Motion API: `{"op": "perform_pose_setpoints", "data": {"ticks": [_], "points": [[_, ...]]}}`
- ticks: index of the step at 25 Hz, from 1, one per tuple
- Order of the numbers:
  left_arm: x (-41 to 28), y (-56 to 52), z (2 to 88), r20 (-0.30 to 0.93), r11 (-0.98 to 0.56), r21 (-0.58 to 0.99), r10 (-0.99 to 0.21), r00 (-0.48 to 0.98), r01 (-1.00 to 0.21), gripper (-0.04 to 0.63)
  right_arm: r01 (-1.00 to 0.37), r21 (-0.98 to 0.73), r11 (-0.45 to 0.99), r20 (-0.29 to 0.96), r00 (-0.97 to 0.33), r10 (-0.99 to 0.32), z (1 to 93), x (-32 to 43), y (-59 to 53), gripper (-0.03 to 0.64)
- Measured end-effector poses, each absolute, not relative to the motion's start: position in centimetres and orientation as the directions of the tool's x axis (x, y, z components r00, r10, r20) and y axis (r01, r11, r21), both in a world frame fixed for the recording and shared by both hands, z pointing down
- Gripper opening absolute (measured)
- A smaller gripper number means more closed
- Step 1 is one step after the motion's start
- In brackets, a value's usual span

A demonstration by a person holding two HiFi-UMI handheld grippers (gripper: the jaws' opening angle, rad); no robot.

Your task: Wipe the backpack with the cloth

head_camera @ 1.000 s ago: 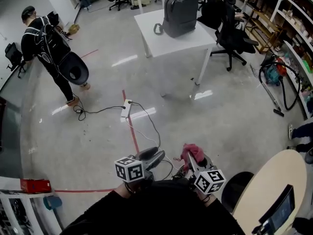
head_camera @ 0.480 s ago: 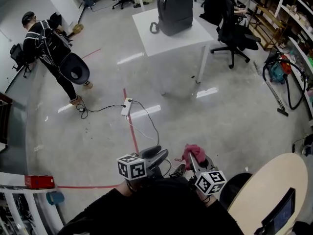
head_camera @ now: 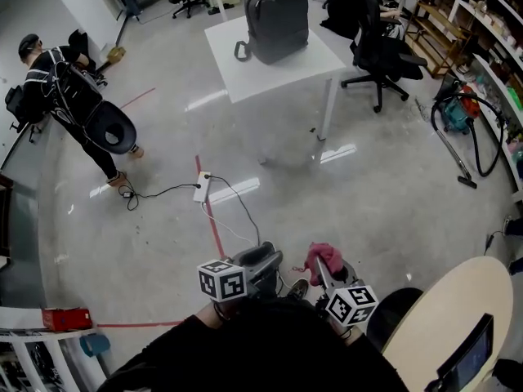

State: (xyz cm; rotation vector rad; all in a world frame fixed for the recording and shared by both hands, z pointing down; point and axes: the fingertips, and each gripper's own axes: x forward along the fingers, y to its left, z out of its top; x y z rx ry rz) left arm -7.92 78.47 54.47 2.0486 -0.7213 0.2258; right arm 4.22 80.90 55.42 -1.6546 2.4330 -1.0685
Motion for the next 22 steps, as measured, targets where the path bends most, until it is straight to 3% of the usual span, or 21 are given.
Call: {"op": "perform_pose_setpoints", "data": {"ticks": [5, 22], "points": [[-6.9, 73.2, 54.3, 0.388, -0.437, 0.726, -0.377, 0.841, -0.531, 0.201, -0.846, -0.511, 0.154, 0.364, -0.375, -0.852, 55.0, 5.8, 76.1, 0.092], [-13.9, 55.4, 54.7, 0.326, -0.416, 0.789, -0.341, 0.882, -0.452, 0.201, -0.907, -0.385, 0.17, 0.43, -0.34, -0.836, 53.0, -1.7, 59.4, 0.092]]}}
